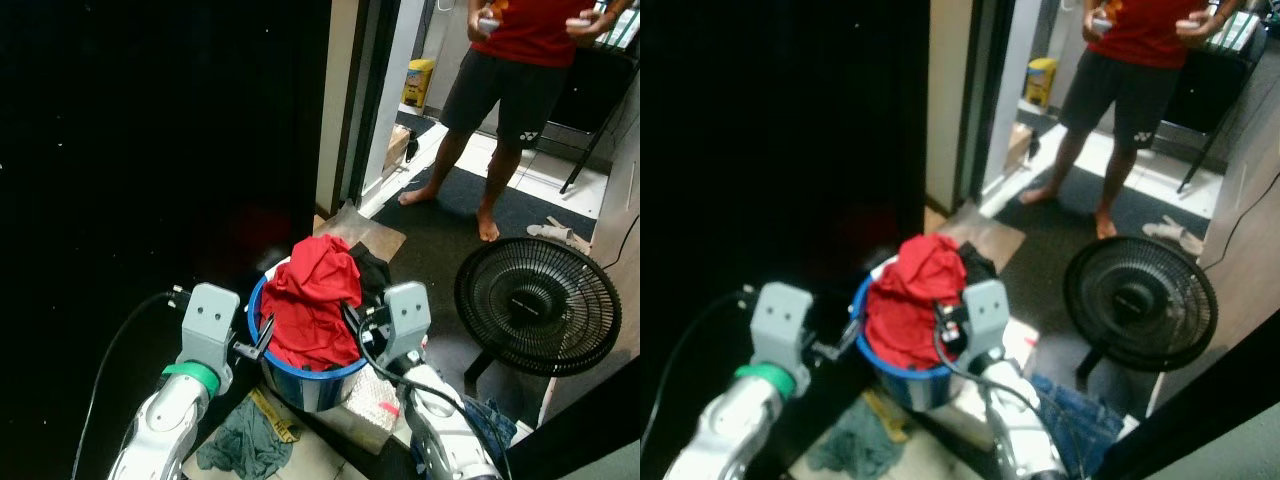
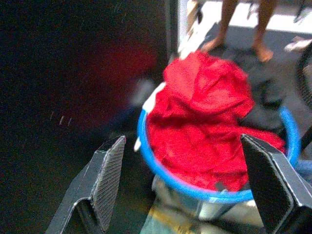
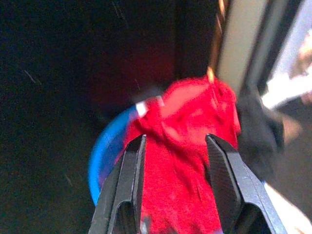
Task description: Clothes washing
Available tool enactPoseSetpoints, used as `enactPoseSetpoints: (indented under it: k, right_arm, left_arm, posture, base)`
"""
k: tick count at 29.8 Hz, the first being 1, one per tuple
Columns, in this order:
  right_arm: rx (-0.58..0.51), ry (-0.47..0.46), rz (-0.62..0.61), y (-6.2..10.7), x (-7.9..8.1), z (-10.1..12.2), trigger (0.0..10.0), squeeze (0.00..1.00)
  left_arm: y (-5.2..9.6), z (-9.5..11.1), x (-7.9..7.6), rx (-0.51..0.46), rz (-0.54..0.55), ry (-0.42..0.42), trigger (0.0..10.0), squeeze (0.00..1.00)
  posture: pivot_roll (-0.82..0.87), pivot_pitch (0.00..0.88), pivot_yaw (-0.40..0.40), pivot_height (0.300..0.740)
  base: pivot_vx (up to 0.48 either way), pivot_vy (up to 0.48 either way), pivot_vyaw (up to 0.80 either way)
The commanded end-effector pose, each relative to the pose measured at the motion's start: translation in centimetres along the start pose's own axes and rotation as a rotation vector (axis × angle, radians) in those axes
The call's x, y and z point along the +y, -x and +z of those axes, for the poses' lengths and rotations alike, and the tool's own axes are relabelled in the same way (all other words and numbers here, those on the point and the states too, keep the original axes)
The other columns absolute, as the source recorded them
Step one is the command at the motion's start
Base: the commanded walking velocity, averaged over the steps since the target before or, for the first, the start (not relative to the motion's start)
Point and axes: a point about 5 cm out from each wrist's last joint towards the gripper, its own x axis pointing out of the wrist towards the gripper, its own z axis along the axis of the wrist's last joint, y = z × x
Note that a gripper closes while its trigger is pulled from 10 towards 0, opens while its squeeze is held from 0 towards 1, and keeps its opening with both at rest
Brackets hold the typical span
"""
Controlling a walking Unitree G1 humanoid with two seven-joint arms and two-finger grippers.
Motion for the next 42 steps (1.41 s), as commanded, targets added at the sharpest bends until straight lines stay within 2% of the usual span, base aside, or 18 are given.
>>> enactPoseSetpoints:
  k: [1, 3, 5, 6, 7, 10, 12, 14, 17, 18, 20, 24, 31, 36, 42]
  right_arm:
    - [0.081, 0.011, -0.022, 0.8, 0.0, -2.1, 10.0, 0.00]
    - [0.155, 0.020, -0.014, 1.3, 0.2, -3.7, 10.0, 0.00]
    - [0.184, 0.015, -0.007, 1.5, 0.4, -4.3, 10.0, 0.00]
    - [0.212, -0.002, 0.001, 1.8, 0.7, -4.9, 10.0, 0.00]
    - [0.212, -0.002, 0.001, 1.8, 0.7, -4.9, 10.0, 0.00]
    - [0.228, -0.045, -0.003, 1.9, 1.0, -5.4, 10.0, 0.00]
    - [0.222, -0.053, -0.010, 1.8, 0.8, -5.2, 10.0, 0.00]
    - [0.207, -0.066, -0.035, 1.4, 0.1, -4.9, 10.0, 0.00]
    - [0.205, -0.069, -0.041, 1.4, -0.1, -4.8, 10.0, 0.00]
    - [0.205, -0.069, -0.041, 1.4, -0.1, -4.8, 10.0, 0.00]
    - [0.194, -0.028, -0.064, 1.2, -1.2, -4.5, 10.0, 0.00]
    - [0.186, -0.018, -0.065, 1.2, -1.5, -4.4, 10.0, 0.00]
    - [0.185, -0.011, -0.060, 1.4, -1.6, -4.6, 10.0, 0.00]
    - [0.189, -0.018, -0.056, 1.4, -1.1, -4.8, 10.0, 0.00]
    - [0.183, -0.022, -0.069, 1.6, -1.1, -5.0, 10.0, 0.00]
  left_arm:
    - [0.5, -2.5, 0.2, 0.090, 0.032, 0.012, 10.0, 0.00]
    - [1.0, -4.6, 0.3, 0.164, 0.033, 0.031, 10.0, 0.00]
    - [1.3, -5.4, 0.3, 0.187, 0.023, 0.043, 10.0, 0.00]
    - [1.8, -6.9, 0.4, 0.244, 0.029, 0.028, 10.0, 0.00]
    - [1.8, -6.9, 0.4, 0.244, 0.029, 0.028, 10.0, 0.00]
    - [2.5, -9.2, 0.6, 0.319, 0.044, -0.019, 10.0, 0.00]
    - [2.4, -9.3, 0.5, 0.317, 0.050, -0.019, 10.0, 0.00]
    - [2.0, -9.2, 0.3, 0.299, 0.077, 0.029, 10.0, 0.00]
    - [1.8, -9.1, 0.2, 0.293, 0.084, 0.040, 10.0, 0.00]
    - [1.8, -9.1, 0.2, 0.293, 0.084, 0.040, 10.0, 0.00]
    - [0.9, -8.3, 0.2, 0.256, 0.096, 0.020, 10.0, 0.00]
    - [0.4, -8.0, 0.1, 0.230, 0.110, 0.010, 10.0, 0.00]
    - [0.0, -7.5, -0.3, 0.176, 0.102, -0.013, 10.0, 0.00]
    - [-0.1, -7.5, -0.4, 0.162, 0.100, -0.025, 10.0, 0.00]
    - [-0.3, -7.4, -0.3, 0.154, 0.097, -0.037, 10.0, 0.00]
  posture:
    - [0.08, 0.074, -0.004, 0.740]
    - [0.08, 0.077, -0.009, 0.740]
    - [0.08, 0.077, -0.009, 0.740]
    - [0.08, 0.080, -0.022, 0.740]
    - [0.08, 0.080, -0.022, 0.740]
    - [0.07, 0.087, -0.044, 0.740]
    - [0.07, 0.087, -0.044, 0.740]
    - [0.06, 0.080, -0.052, 0.740]
    - [0.06, 0.080, -0.052, 0.740]
    - [0.06, 0.080, -0.052, 0.740]
    - [0.04, 0.083, -0.059, 0.740]
    - [0.03, 0.085, -0.067, 0.740]
    - [0.04, 0.089, -0.067, 0.740]
    - [0.03, 0.094, -0.057, 0.740]
    - [0.03, 0.092, -0.045, 0.740]
  base:
    - [0.000, 0.000, 0.00]
    - [0.000, 0.000, 0.00]
    - [0.000, 0.000, 0.00]
    - [0.000, 0.000, 0.00]
    - [0.000, 0.000, 0.00]
    - [0.000, 0.000, 0.00]
    - [0.000, 0.000, 0.00]
    - [0.000, 0.000, 0.00]
    - [0.000, 0.000, 0.00]
    - [0.000, 0.000, 0.00]
    - [0.000, 0.000, 0.00]
    - [0.000, 0.000, 0.00]
    - [0.000, 0.000, 0.00]
    - [0.401, 0.000, 0.00]
    - [0.450, 0.000, -0.62]
